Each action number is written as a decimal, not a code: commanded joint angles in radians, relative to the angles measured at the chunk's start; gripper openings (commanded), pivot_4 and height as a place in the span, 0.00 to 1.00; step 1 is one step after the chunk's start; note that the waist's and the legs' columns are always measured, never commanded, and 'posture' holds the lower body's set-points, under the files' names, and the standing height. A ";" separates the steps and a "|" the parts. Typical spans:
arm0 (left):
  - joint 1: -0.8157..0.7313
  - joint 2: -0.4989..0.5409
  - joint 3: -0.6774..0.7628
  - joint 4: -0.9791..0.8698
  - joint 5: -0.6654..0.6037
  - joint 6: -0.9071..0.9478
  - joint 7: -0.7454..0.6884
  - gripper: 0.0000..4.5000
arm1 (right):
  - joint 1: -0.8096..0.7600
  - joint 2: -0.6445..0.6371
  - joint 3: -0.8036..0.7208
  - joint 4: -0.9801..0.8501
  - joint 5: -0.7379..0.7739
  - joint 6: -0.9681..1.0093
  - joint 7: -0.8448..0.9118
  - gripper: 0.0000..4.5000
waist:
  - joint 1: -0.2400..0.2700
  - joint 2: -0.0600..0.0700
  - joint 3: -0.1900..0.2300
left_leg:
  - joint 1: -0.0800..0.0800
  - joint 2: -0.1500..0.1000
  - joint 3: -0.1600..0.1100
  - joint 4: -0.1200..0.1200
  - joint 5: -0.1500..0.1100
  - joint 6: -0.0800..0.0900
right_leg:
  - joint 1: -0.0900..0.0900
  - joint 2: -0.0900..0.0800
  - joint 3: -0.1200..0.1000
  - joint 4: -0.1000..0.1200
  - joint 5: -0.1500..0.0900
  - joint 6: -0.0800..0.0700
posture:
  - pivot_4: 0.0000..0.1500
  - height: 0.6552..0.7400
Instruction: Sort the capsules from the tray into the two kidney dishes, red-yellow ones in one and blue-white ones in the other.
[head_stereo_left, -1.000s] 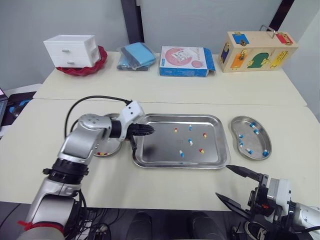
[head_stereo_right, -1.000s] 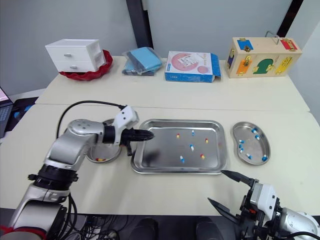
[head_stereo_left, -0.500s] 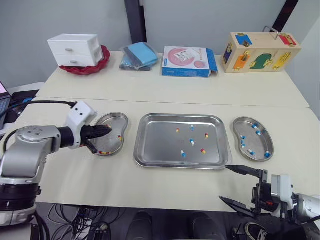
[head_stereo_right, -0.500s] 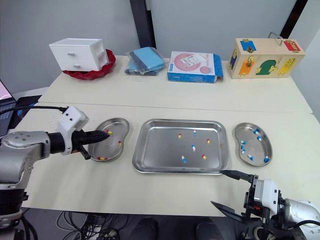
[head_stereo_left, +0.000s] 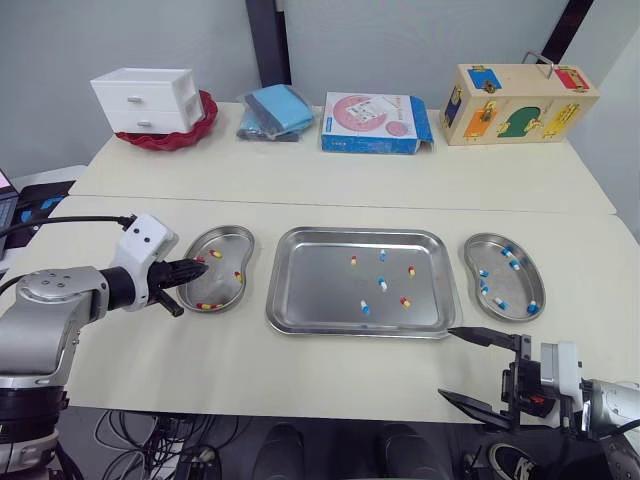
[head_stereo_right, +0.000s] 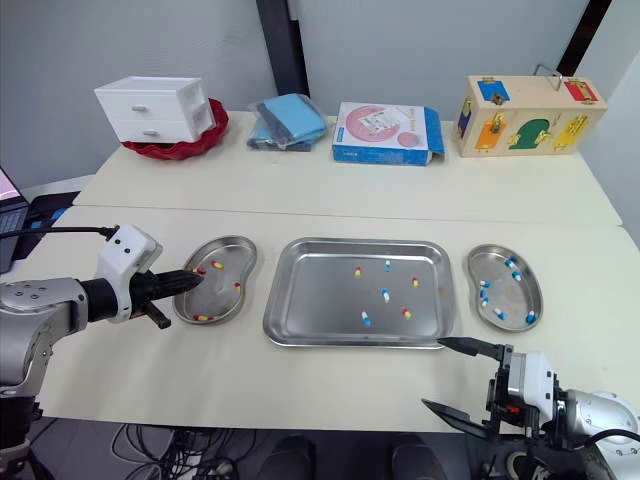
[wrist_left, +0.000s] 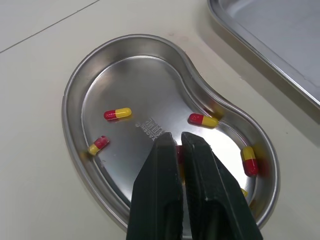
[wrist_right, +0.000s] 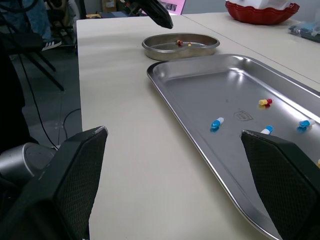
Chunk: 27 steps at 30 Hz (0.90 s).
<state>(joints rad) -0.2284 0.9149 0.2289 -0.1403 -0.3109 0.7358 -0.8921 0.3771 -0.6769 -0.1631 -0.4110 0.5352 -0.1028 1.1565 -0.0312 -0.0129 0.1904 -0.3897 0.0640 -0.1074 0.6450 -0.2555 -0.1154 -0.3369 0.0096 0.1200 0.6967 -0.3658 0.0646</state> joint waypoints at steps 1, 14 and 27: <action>-0.009 0.004 0.001 -0.012 -0.007 -0.007 0.012 0.12 | 0.001 0.007 -0.008 -0.014 0.015 -0.007 -0.003 1.00 | 0.000 0.000 0.000 | 0.000 0.000 0.000 0.000 0.000 0.000 | 0.000 0.000 0.000 0.000 0.000 0.000 | 1.00 1.00; -0.009 0.008 -0.015 -0.003 -0.026 -0.010 -0.003 0.99 | 0.003 0.020 -0.013 -0.014 0.008 -0.009 -0.012 1.00 | 0.000 0.000 0.000 | 0.000 0.000 0.000 0.000 0.000 0.000 | 0.000 0.000 0.000 0.000 0.000 0.000 | 1.00 1.00; 0.069 0.028 0.084 -0.020 -0.071 -0.017 -0.032 0.99 | 0.056 -0.047 -0.109 -0.032 0.030 0.079 -0.030 1.00 | 0.000 0.000 0.000 | 0.000 0.000 0.000 0.000 0.000 0.000 | 0.000 0.000 0.001 0.000 0.000 0.000 | 1.00 1.00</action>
<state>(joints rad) -0.1667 0.9167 0.2468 -0.1302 -0.3607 0.7292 -0.9117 0.4244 -0.7031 -0.2183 -0.4126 0.5379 -0.0503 1.1330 -0.0311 -0.0128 0.1905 -0.3899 0.0640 -0.1069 0.6448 -0.2555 -0.1154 -0.3371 0.0095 0.1204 0.6964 -0.3658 0.0646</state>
